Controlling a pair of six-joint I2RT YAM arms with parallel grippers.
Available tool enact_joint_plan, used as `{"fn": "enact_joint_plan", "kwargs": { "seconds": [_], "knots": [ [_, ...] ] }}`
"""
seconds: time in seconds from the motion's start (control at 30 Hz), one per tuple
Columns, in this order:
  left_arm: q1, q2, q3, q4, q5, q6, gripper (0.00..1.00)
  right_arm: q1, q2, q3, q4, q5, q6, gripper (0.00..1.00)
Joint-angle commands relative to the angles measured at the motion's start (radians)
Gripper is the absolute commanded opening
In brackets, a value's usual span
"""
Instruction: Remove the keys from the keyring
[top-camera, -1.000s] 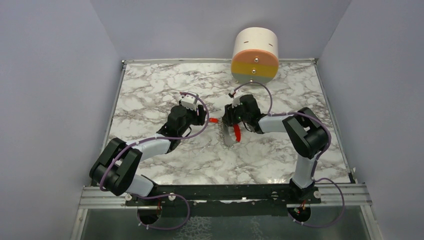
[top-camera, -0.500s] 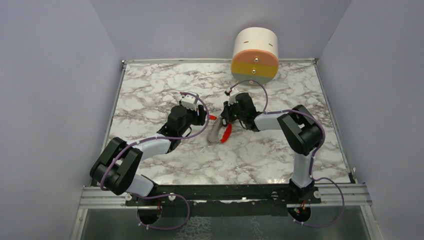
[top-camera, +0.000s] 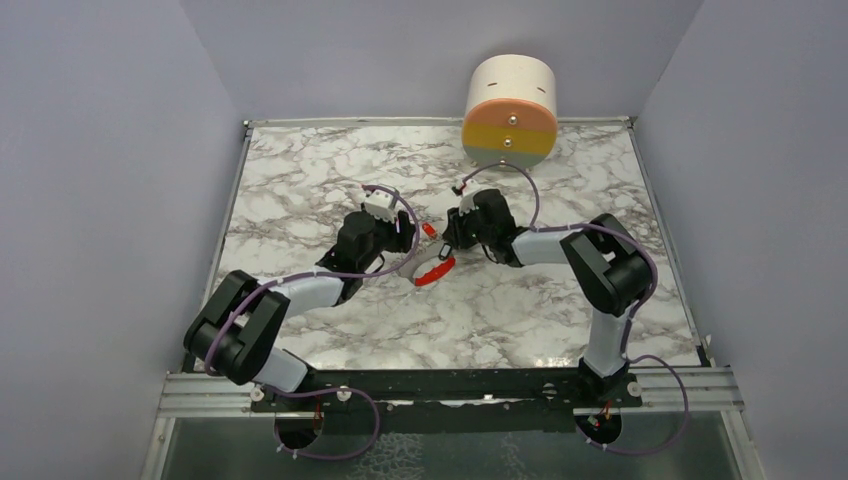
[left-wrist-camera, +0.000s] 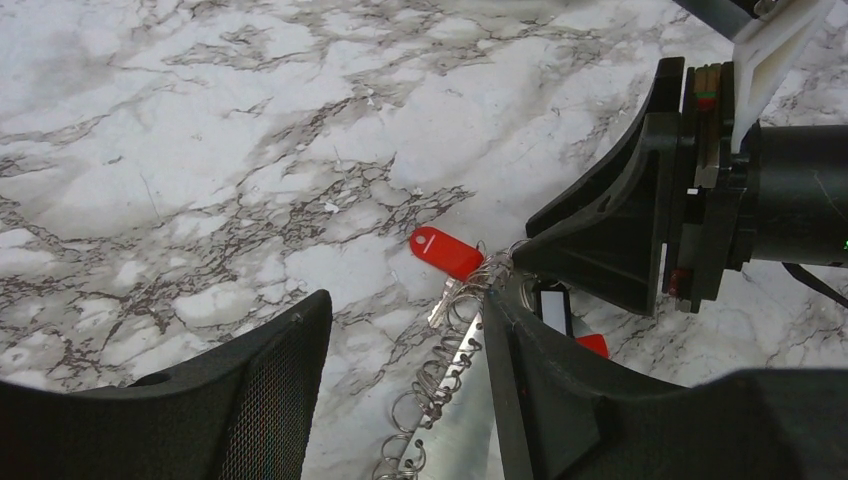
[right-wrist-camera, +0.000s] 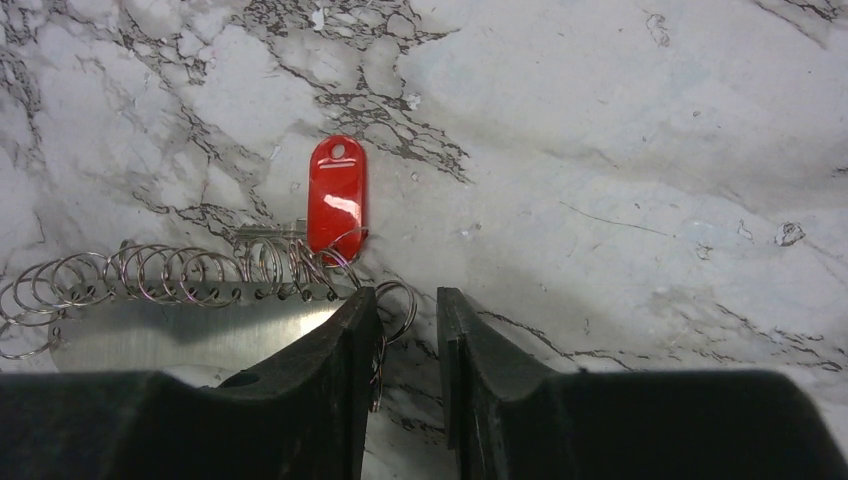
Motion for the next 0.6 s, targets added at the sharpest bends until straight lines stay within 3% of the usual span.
{"fn": "enact_joint_plan", "kwargs": {
  "seconds": [0.0,0.4,0.47,0.57],
  "knots": [
    [0.007,0.034,0.026,0.028,0.031,-0.011,0.59,0.006,-0.011,-0.040,-0.102,-0.025,0.013,0.32],
    [0.007,0.115,0.065,0.029,0.058,0.009,0.59,0.023,-0.072,-0.080,-0.114,-0.041,0.009,0.37],
    [0.006,0.132,0.072,0.029,0.066,0.005,0.59,0.027,-0.056,-0.074,-0.111,-0.047,0.011,0.29],
    [0.006,0.147,0.076,0.031,0.068,0.000,0.59,0.032,-0.032,-0.066,-0.110,-0.070,0.011,0.09]
  ]
}}
